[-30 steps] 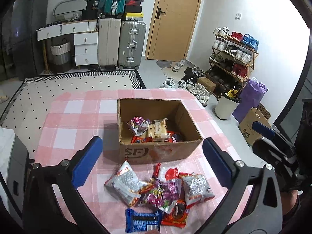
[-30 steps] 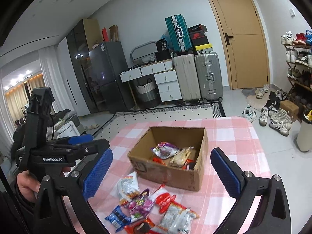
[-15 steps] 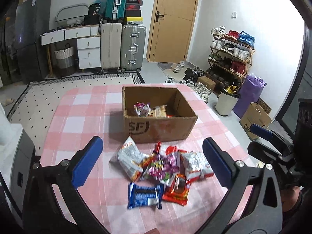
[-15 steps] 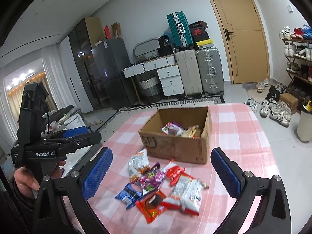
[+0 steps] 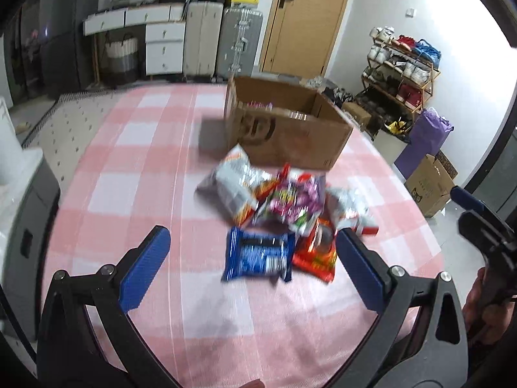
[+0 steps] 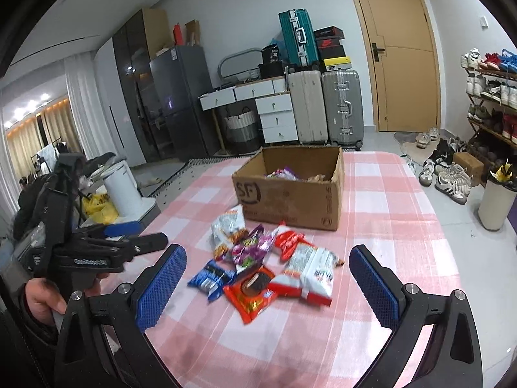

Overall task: Organize snacks
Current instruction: 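Withdraw both grippers from the box back toward the snack pile, then grasp the blue Oreo packet with the left gripper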

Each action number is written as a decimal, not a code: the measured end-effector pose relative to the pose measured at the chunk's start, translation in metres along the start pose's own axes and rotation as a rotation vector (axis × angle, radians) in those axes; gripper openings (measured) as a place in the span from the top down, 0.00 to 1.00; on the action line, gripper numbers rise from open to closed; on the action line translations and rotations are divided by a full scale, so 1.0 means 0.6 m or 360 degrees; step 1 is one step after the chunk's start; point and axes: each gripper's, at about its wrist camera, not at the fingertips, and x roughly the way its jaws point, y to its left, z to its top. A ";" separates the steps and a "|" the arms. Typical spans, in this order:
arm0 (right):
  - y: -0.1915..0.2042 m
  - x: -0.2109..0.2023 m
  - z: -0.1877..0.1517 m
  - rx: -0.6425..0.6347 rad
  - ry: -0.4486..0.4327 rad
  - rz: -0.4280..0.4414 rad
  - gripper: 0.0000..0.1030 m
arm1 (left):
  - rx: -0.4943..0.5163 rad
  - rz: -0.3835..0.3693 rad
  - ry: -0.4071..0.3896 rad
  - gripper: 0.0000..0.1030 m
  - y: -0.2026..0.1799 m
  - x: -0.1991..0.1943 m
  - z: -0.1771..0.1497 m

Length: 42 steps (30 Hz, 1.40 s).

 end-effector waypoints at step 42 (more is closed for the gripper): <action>-0.061 0.067 -0.106 0.0198 0.0180 -0.0012 0.00 | 0.0007 -0.0009 0.0327 0.33 -0.002 0.251 -0.021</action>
